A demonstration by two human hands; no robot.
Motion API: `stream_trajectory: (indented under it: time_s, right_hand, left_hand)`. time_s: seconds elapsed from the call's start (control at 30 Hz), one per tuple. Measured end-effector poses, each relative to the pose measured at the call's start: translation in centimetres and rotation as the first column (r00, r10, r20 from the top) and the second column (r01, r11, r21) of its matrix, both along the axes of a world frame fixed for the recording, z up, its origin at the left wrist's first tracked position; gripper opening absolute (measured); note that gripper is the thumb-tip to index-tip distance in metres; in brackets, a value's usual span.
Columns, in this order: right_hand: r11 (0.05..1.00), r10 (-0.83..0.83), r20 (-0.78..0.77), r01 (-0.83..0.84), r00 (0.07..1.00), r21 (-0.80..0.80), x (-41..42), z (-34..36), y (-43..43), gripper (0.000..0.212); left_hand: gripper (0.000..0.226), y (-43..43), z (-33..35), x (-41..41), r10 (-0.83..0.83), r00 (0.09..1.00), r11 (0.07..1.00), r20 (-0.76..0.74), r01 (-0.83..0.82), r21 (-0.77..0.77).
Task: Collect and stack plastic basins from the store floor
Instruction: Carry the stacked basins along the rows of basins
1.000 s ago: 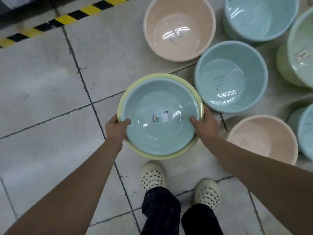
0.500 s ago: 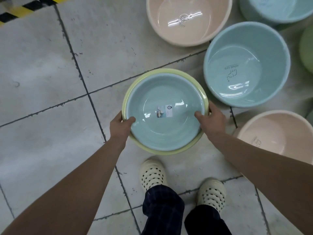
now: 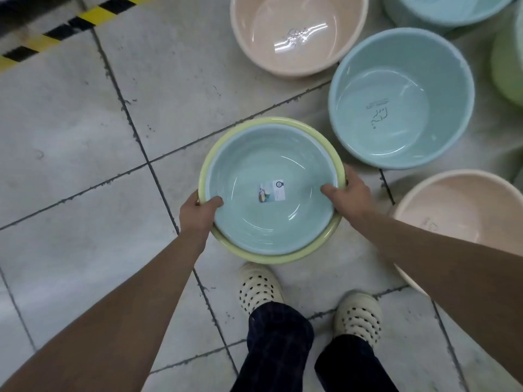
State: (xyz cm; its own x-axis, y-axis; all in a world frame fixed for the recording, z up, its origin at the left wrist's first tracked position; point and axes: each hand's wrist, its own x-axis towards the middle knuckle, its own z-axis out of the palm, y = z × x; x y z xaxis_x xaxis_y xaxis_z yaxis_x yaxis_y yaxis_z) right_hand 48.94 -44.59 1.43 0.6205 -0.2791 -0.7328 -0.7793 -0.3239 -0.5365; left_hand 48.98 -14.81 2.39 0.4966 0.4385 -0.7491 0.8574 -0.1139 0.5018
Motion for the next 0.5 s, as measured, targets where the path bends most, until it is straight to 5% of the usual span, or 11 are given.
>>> stream_trajectory:
  time_s: [0.2,0.5]
  right_hand:
    - [0.994,-0.069,0.016,0.067,0.997,0.085,-4.9,7.5,-2.7,0.056]
    - [0.971,-0.24,0.03,0.241,0.97,-0.011,-10.5,19.1,-13.5,0.058]
  left_hand:
    - [0.026,-2.1,8.6,-2.9,-0.051,0.997,0.999,0.05,0.05,0.017]
    - [0.035,-13.7,18.2,-3.2,-0.2,0.978,0.977,0.055,0.203,-0.071]
